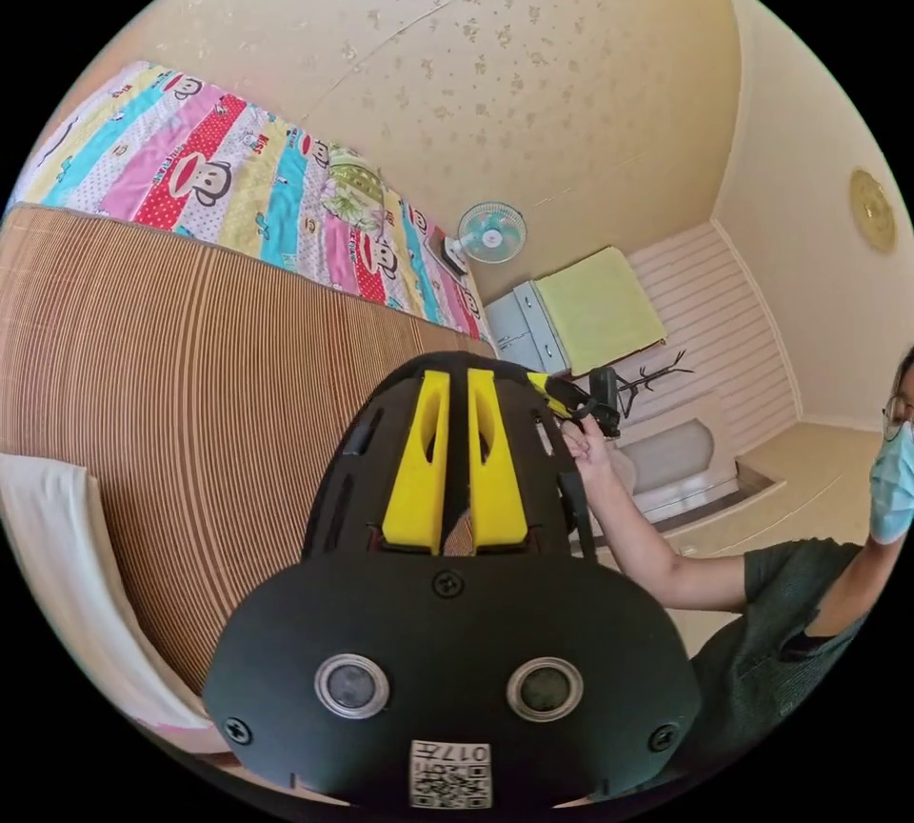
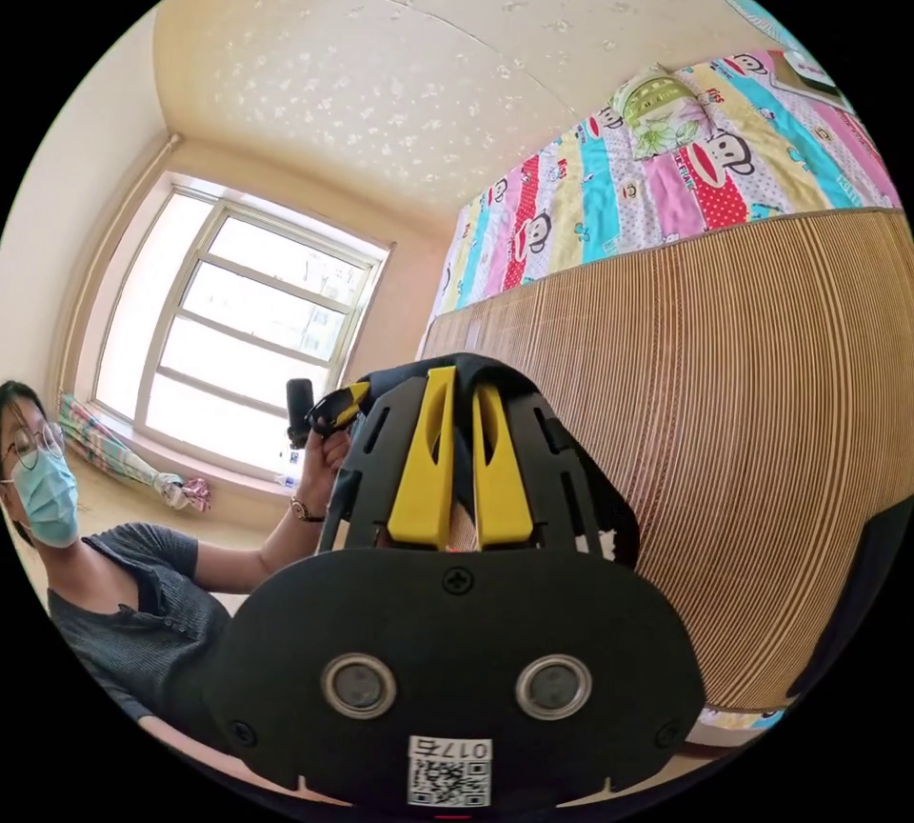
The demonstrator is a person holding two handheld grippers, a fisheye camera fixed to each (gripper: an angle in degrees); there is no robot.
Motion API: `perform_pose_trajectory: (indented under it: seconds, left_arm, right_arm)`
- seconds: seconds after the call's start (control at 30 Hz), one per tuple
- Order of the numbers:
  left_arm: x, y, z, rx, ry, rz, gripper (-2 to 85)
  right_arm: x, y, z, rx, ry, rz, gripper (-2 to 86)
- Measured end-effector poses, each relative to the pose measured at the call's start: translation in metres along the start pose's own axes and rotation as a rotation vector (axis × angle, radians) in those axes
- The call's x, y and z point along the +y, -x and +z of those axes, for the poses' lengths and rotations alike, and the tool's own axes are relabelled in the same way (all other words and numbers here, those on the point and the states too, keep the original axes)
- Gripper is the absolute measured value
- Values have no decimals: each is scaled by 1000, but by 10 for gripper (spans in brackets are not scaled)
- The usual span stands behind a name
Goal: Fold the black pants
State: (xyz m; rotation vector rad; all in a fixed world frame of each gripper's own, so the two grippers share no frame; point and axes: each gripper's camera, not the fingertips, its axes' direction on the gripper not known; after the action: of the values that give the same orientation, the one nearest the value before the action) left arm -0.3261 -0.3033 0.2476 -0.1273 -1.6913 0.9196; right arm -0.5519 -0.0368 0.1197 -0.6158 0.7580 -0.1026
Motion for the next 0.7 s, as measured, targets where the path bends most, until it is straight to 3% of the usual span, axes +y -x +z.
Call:
perform_pose_trajectory:
  seconds: [0.1, 0.23, 0.3, 0.43, 0.53, 0.7]
  left_arm:
    - [28, 26, 34, -65, 106, 9, 33]
    - [132, 61, 63, -22, 283, -58, 41]
    - [185, 76, 76, -5, 382, -140, 46]
    - [280, 105, 112, -141, 647, -298, 72]
    - [285, 120, 123, -130, 602, -323, 92]
    - [231, 157, 157, -156, 443, -351, 176]
  right_arm:
    - [26, -26, 21, 57, 28, 2, 10]
    - [133, -66, 30, -36, 94, 63, 18]
    - [191, -85, 38, -25, 167, 149, 26]
    - [306, -150, 57, 217, 360, 550, 73]
    - [320, -180, 37, 242, 283, 657, 110]
    - [250, -213, 30, 149, 157, 542, 158]
